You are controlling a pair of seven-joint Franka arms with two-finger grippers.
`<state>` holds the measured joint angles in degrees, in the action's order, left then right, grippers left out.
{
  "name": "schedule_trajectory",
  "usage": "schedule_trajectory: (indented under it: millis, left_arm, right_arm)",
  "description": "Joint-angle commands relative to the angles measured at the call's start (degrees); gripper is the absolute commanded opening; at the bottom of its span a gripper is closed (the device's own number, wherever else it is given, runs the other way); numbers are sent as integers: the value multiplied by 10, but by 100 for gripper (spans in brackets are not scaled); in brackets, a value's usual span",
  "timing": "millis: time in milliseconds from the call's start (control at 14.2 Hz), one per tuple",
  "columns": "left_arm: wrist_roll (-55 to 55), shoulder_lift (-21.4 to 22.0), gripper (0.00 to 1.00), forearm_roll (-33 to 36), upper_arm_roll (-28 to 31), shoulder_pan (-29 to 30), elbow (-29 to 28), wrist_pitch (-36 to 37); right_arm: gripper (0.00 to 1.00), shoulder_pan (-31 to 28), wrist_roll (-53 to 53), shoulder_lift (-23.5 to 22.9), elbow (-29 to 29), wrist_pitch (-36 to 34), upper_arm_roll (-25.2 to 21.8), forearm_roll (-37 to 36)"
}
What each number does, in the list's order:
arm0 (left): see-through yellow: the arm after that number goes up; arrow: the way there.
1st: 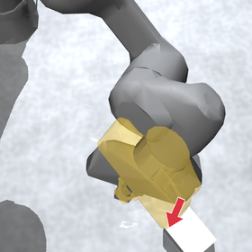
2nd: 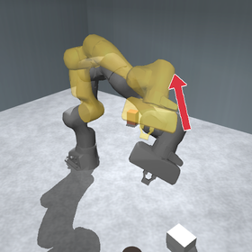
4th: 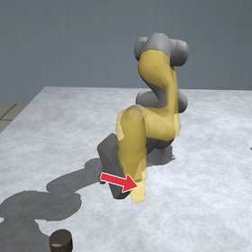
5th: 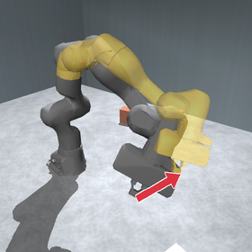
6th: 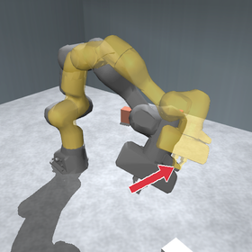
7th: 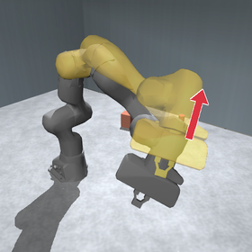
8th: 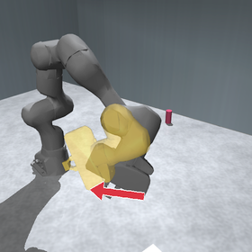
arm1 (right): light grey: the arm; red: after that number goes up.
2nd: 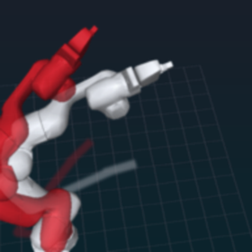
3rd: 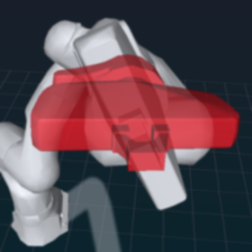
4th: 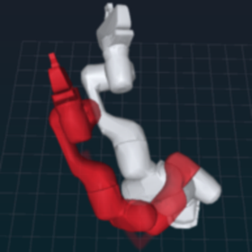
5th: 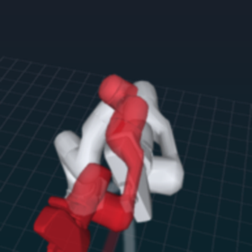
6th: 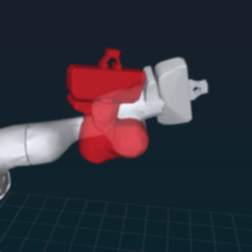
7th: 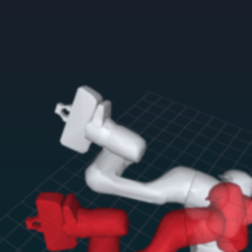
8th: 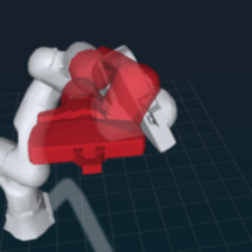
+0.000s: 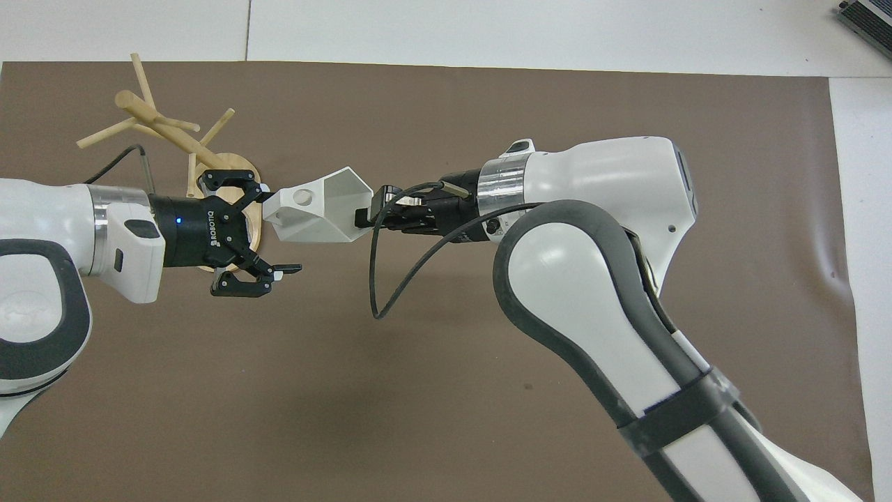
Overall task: Hang cup on rack
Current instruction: 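Close the left gripper on the cup held by the right gripper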
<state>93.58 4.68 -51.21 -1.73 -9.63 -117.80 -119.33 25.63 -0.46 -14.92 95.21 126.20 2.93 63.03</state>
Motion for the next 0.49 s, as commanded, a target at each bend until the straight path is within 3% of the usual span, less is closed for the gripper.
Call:
schedule_trajectory:
  millis: [0, 424]
  left_arm:
    - [21, 4, 100, -21, 3, -7, -10, -20]
    - [21, 2, 100, -35, 3, -8, -10, -42]
  right_arm:
    - [0, -8, 19, -9, -18, -10, 4, -10]
    - [0, -7, 19, -8, -18, -10, 4, -11]
